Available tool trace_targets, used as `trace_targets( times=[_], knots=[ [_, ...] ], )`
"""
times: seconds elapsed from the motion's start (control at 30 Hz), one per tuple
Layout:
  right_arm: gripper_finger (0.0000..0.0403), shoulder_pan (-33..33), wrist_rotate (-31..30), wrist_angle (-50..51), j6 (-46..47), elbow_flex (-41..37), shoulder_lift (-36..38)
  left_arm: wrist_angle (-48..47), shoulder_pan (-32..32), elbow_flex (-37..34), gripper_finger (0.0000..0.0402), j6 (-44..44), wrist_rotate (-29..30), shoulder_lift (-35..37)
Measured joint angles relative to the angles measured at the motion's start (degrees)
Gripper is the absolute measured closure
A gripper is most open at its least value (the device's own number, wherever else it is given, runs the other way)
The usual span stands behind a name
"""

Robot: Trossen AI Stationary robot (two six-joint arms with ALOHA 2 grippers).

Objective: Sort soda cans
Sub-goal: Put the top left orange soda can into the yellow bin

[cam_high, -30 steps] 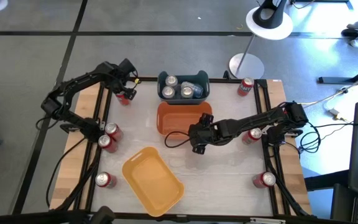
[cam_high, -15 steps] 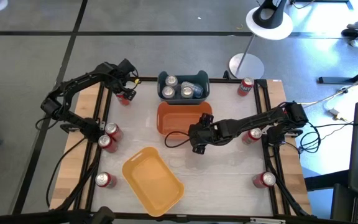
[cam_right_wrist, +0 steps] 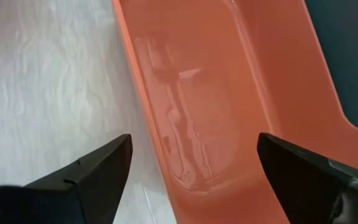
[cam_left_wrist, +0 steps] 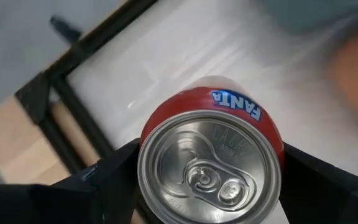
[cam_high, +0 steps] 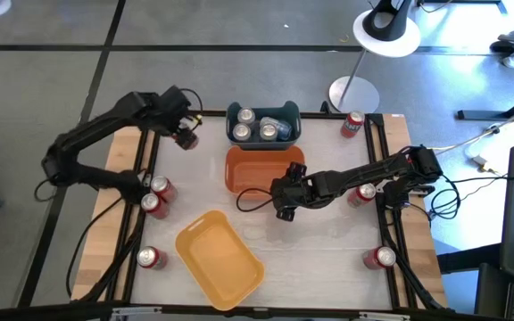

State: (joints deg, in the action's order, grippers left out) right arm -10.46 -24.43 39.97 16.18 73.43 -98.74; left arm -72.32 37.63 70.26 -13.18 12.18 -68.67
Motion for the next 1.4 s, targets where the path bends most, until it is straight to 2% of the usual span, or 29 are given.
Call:
trace_targets(
  times=[0.17, 0.3, 0.5, 0.73, 0.87, 1.0, 1.4],
  knots=[
    [0.0056, 0.0, 0.0, 0.3, 0.0, 0.0, 0.0, 0.0, -12.9, 4.6, 0.0107, -4.8, -1.7, 5.7],
    [0.0056, 0.0, 0.0, 0.4, -0.2, 0.0, 0.0, -0.5, -23.9, 6.3, 0.0108, -11.8, -2.5, 7.1],
    [0.0056, 0.0, 0.0, 0.7, -0.6, 0.0, 0.0, 0.7, -40.1, 6.6, 0.0108, -15.3, -1.9, 5.9],
    [0.0056, 0.0, 0.0, 2.3, -0.7, 0.0, 0.0, 4.2, -54.9, 6.6, 0.0108, -25.8, -1.9, 1.9],
    [0.0056, 0.0, 0.0, 2.2, -1.3, 0.0, 0.0, 4.2, -60.0, 6.6, 0.0108, -30.8, -0.2, -2.7],
    [0.0056, 0.0, 0.0, 2.1, -1.5, 0.0, 0.0, 4.6, -62.4, 6.6, 0.0108, -31.9, 0.1, -9.4],
    [0.0056, 0.0, 0.1, 1.6, -1.5, 0.0, 0.0, 7.1, -63.1, 6.5, 0.0108, -28.0, -1.2, -24.2]
  ],
)
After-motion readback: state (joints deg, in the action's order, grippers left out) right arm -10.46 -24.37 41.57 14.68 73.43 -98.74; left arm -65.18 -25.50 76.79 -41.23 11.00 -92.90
